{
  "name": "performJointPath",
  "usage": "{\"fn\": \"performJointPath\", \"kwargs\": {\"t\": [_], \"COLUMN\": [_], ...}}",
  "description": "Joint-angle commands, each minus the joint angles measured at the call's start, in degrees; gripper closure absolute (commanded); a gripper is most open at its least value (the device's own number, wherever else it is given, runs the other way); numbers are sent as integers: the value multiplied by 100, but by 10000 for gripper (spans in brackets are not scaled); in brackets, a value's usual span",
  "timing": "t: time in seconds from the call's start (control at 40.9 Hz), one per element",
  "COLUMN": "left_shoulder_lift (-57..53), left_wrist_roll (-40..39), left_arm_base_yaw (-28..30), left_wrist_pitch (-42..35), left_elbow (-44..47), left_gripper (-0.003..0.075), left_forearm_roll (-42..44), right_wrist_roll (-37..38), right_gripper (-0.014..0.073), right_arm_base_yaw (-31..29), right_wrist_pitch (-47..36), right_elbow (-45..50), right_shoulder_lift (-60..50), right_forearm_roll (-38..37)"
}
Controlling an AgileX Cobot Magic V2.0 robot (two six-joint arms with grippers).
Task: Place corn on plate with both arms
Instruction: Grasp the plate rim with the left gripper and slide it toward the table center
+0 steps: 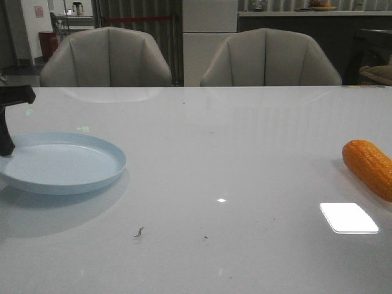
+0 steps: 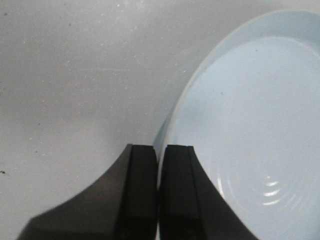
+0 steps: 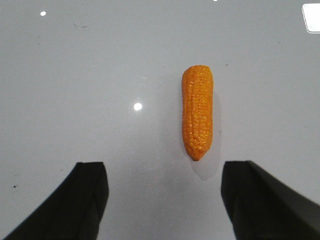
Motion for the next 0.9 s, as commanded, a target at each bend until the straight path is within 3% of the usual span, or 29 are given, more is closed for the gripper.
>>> {"fn": "performJointPath", "kwargs": {"t": [0.0, 0.342, 0.66, 0.88], "left_shoulder_lift": [-251, -251, -238, -224], "left_wrist_roll": [99, 881, 977, 977], "left_arm_base_yaw": [-11, -300, -1448, -2142], "left_wrist_pitch": [154, 428, 303, -40], "left_elbow": [-378, -547, -547, -547], "left_gripper": [627, 627, 627, 627], "left_forearm_roll": [-470, -2470, -2374, -1585], "right_wrist_roll": [-10, -10, -10, -10], "right_gripper": [12, 12, 12, 12], "right_arm_base_yaw": [-16, -16, -16, -16], "right_wrist_pitch": [-336, -336, -336, -336], "right_elbow": [-198, -198, -198, -198], "right_shoulder_lift": [12, 12, 12, 12], "right_forearm_roll": [28, 28, 28, 28]}}
